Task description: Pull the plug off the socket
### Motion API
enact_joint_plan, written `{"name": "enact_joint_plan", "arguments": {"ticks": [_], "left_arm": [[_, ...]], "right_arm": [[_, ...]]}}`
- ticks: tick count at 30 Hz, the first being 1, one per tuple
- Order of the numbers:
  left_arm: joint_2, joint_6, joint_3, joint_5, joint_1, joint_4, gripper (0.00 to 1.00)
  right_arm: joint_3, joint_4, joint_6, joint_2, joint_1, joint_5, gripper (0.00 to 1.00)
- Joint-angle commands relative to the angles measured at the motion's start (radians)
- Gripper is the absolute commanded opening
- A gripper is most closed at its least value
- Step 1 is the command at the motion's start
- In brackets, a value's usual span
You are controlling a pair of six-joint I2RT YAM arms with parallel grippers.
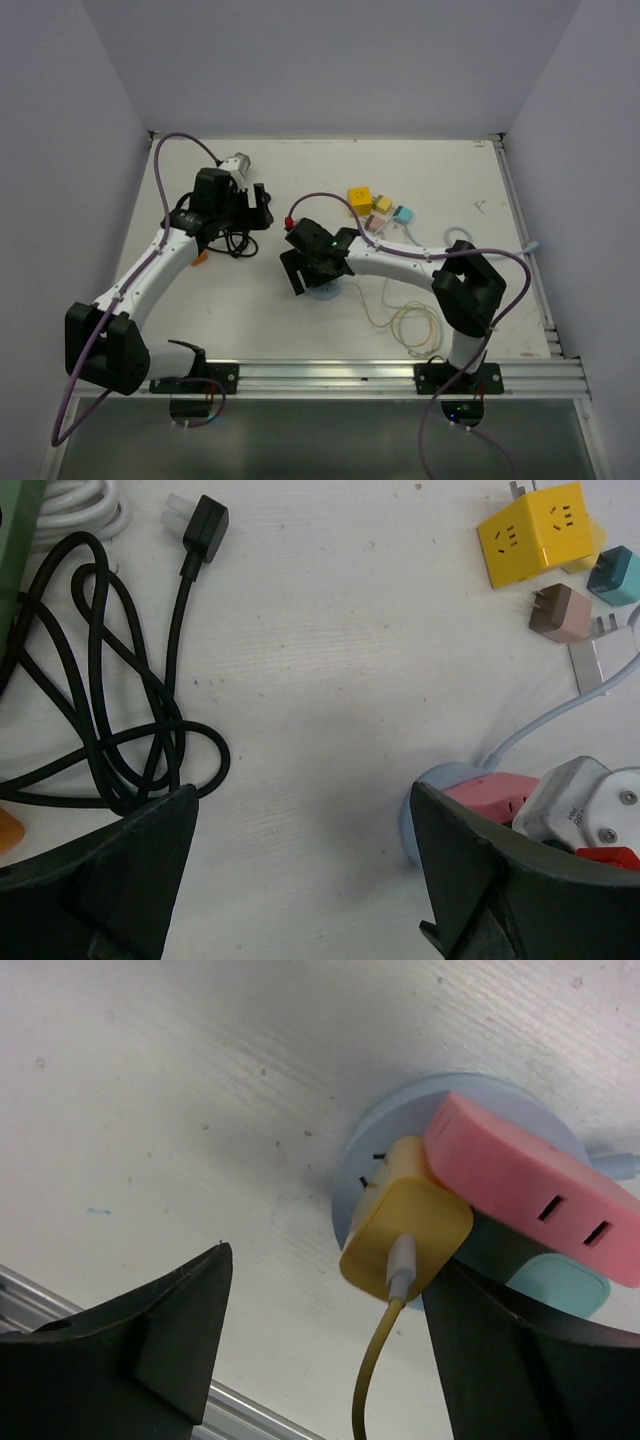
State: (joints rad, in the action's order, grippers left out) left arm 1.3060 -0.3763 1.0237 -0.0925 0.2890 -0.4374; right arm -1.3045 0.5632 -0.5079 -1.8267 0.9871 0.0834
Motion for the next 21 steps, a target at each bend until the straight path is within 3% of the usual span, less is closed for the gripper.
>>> {"name": "enact_joint_plan", "arguments": {"ticks": [1, 3, 8, 14, 21], "left_arm": [[-0.036, -0.019, -0.011, -0.001, -0.001, 0.003, 0.91], [-0.034, -0.018, -0.008, -0.010, 0.001, 0.008, 0.91], [-0.054, -0.009, -0.016, -0.065, 0.001, 0.048, 0.91], [-0.079, -0.001, -0.019, -0.108, 0.001, 0.089, 0.90], [-0.122, 0.022, -0.033, -0.188, 0.001, 0.146, 0.90]], "right_arm": [[-0.075, -0.011, 0.060, 0.047, -0.005, -0.076, 0.79], [-0.085, 0.015, 0.072, 0.066, -0.005, -0.071, 0.88], [-0.104, 0.063, 0.101, 0.155, -0.005, -0.010, 0.91], [-0.121, 0.116, 0.091, 0.234, -0.005, 0.111, 0.86], [-0.136, 0.194, -0.033, 0.231, -0.022, 0.269, 0.79]]}}
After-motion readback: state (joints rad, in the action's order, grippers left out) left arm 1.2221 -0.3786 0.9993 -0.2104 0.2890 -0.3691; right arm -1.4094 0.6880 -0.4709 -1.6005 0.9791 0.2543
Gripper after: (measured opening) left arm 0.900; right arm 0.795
